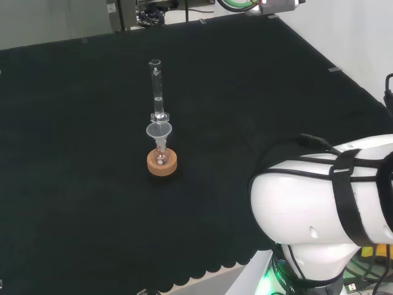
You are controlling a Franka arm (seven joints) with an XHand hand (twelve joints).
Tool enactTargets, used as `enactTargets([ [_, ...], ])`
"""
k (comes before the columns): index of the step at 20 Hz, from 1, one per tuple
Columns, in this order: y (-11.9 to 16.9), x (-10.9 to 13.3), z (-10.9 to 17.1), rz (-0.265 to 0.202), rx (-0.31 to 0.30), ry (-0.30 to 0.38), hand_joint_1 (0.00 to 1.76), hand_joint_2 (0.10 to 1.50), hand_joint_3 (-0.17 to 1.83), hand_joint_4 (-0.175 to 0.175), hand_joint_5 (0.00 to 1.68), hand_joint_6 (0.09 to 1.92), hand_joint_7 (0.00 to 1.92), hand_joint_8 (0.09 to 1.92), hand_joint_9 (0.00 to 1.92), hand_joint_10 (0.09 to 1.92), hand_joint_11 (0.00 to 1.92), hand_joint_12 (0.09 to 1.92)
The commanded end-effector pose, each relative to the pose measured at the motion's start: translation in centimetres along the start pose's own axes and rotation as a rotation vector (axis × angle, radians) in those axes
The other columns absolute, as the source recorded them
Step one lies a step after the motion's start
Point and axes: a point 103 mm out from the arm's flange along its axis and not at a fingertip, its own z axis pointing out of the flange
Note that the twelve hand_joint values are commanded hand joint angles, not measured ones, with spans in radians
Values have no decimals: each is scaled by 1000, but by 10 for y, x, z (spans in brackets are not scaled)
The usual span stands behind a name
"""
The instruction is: Pick up the graduated cylinder.
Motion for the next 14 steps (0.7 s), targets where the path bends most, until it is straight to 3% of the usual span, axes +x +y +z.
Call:
enactTargets([
  [1, 0, 0, -1, 1, -8, -6, 203, 1309, -16, -25, 211, 87, 9, 533, 508, 87, 155, 1354],
  [4, 0, -2, 0, 2, -8, 0, 78, 1381, 18, -14, 213, 87, 0, 495, 491, 87, 150, 1350],
  [14, 18, -9, 14, 48, 20, -5, 71, 1388, 21, -14, 221, 87, 2, 491, 491, 87, 149, 1351],
])
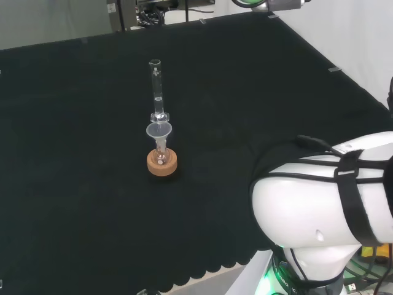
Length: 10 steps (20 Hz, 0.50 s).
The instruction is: Pick up the graduated cylinder.
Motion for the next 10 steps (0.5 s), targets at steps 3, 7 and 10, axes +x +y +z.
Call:
enactTargets([
  [3, 22, -4, 28, 64, 37, -41, 75, 1387, 21, -15, 226, 87, 5, 493, 493, 87, 149, 1352],
  [7, 38, -13, 53, 74, 60, -32, 84, 1384, 19, -17, 234, 87, 13, 497, 499, 87, 149, 1352],
  [10, 56, -19, 75, 68, 74, -5, 109, 1378, 17, -19, 240, 87, 19, 500, 504, 87, 151, 1353],
])
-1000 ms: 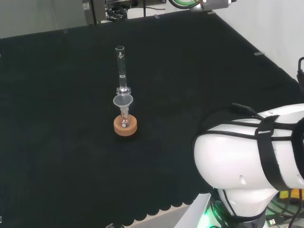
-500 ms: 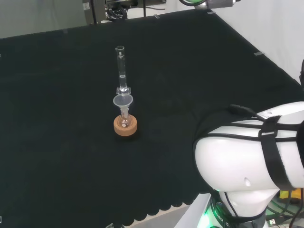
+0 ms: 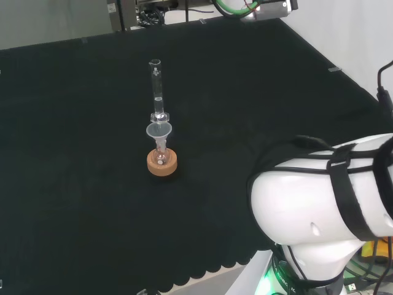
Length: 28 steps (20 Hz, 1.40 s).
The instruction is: Pick up the graduated cylinder.
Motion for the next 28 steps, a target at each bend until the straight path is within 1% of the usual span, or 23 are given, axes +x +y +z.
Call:
enactTargets([
  [1, 42, -20, 52, 30, 33, 40, 115, 1377, 16, -20, 241, 87, 20, 501, 506, 87, 151, 1353],
  [5, 71, -28, 81, 12, 35, 75, 145, 1371, 14, -22, 249, 87, 30, 507, 512, 87, 156, 1353],
  [9, 109, -33, 110, -29, 30, 111, 209, 1348, 3, -28, 263, 87, 59, 523, 525, 87, 163, 1353],
  [14, 153, -34, 145, -82, 31, 149, 305, 1299, -21, -33, 274, 87, 91, 544, 538, 87, 168, 1352],
  [16, 165, -33, 158, -109, 2, 169, 334, 1282, -31, -35, 278, 87, 98, 551, 539, 98, 169, 1352],
  [18, 175, -30, 171, -120, 7, 195, 350, 1272, -36, -38, 287, 87, 110, 558, 547, 112, 171, 1352],
  [19, 179, -29, 177, -126, 6, 210, 356, 1269, -42, -38, 292, 87, 111, 567, 537, 150, 175, 1349],
  [22, 187, -24, 194, -146, 10, 245, 390, 1259, -77, -40, 302, 87, 118, 588, 443, 416, 178, 1353],
  [24, 192, -19, 206, -167, 6, 264, 435, 1243, -108, -39, 314, 87, 153, 614, 433, 553, 187, 1357],
  [25, 194, -16, 211, -180, -6, 275, 465, 1233, -120, -41, 326, 87, 179, 628, 442, 588, 192, 1359],
  [28, 200, -9, 227, -216, -11, 303, 540, 1208, -144, -44, 360, 87, 229, 653, 467, 627, 210, 1363],
])
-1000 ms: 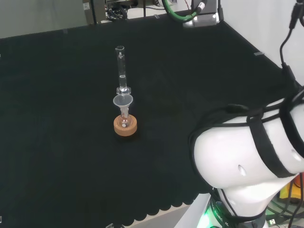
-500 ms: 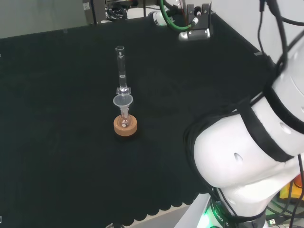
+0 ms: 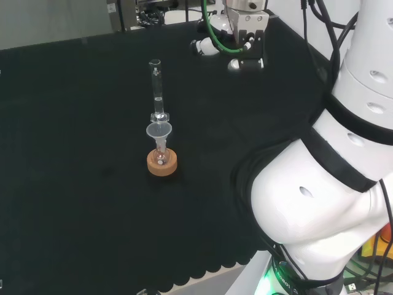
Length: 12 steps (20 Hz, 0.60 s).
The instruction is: Pick up the graduated cylinder.
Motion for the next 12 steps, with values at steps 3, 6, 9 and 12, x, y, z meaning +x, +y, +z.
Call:
enactTargets([
  [3, 65, 13, 51, -143, -104, 157, 605, 1188, -164, -46, 380, 87, 245, 659, 481, 634, 221, 1361],
  [6, 72, 15, 66, -180, -80, 184, 661, 1168, -174, -48, 403, 87, 260, 663, 496, 635, 241, 1359],
  [9, 79, 18, 78, -191, -49, 202, 696, 1151, -175, -45, 424, 87, 271, 664, 508, 632, 255, 1353],
  [12, 85, 18, 90, -205, -25, 223, 705, 1144, -175, -40, 426, 87, 269, 661, 511, 629, 256, 1349],
])
